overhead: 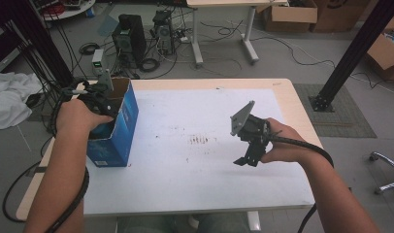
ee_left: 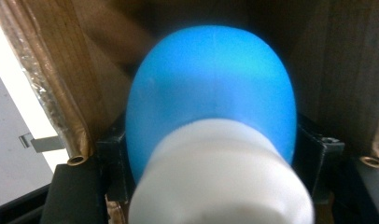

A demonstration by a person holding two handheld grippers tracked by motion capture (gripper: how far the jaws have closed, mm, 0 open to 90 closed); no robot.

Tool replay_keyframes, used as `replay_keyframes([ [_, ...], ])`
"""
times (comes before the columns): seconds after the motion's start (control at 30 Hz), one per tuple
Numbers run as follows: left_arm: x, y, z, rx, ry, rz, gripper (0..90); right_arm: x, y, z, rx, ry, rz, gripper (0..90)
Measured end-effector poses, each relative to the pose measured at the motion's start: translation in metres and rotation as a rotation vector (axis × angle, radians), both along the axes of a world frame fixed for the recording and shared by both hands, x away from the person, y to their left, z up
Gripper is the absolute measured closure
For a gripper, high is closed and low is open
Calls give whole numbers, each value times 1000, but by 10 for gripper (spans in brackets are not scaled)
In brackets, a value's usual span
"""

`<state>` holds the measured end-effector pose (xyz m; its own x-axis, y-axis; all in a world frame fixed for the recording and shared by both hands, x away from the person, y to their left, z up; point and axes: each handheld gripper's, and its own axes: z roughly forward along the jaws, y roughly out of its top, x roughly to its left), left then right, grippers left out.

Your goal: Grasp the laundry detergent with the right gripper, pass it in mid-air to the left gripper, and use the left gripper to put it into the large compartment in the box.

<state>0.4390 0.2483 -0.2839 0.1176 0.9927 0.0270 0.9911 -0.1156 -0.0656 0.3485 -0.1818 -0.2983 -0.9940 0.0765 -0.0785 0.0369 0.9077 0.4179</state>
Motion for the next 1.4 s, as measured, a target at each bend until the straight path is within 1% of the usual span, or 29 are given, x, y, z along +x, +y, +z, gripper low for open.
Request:
replay_keyframes([
  [0.13,-1,0,5,-8,-1,-2,291,0,2,0,-1,0,4,0],
  [0.2,-1,-1,9,-5,-2,-13,287,0,2,0,-1,2,5,0],
  [0.27,-2,-1,13,-5,-11,-7,284,0,2,0,-2,2,4,0],
  [0.33,-2,-1,18,5,-21,-11,279,1,2,0,-4,1,3,0],
  [0.5,-3,-1,29,3,-31,3,252,1,3,1,-2,0,6,0],
  [0.53,-3,-2,31,9,-31,-4,250,1,3,2,-2,-1,6,0],
  [0.6,-4,-4,36,9,-43,-3,246,2,3,2,-1,-1,7,0],
  [0.63,-4,-4,38,12,-50,-11,245,2,3,2,-2,-1,7,0],
  [0.77,-4,-7,47,24,-58,-16,229,1,3,3,-3,-2,7,0],
  [0.87,-4,-9,54,27,-73,-16,219,1,3,3,-2,-2,6,0],
  [0.9,-4,-9,56,32,-75,-23,214,1,3,3,-3,-3,6,0],
  [0.93,-4,-10,61,29,-77,-19,206,1,3,3,-4,-3,7,0],
  [0.97,-4,-10,61,29,-77,-19,193,1,3,4,-4,-2,5,0],
  [1.0,-4,-10,63,30,-67,-26,182,2,3,4,-5,-2,5,0],
  [1.03,-4,-11,65,35,-65,-21,182,2,3,4,-5,-2,5,0],
  [1.07,-3,-11,68,41,-69,-27,163,2,3,5,-6,-1,5,0],
  [1.2,-4,-15,78,42,-87,-44,161,3,3,5,-7,0,6,0],
  [1.27,-4,-18,83,49,-94,-69,157,3,3,4,-9,3,5,0],
  [1.4,-3,-26,91,58,-106,-97,149,5,5,3,-16,9,1,0],
])
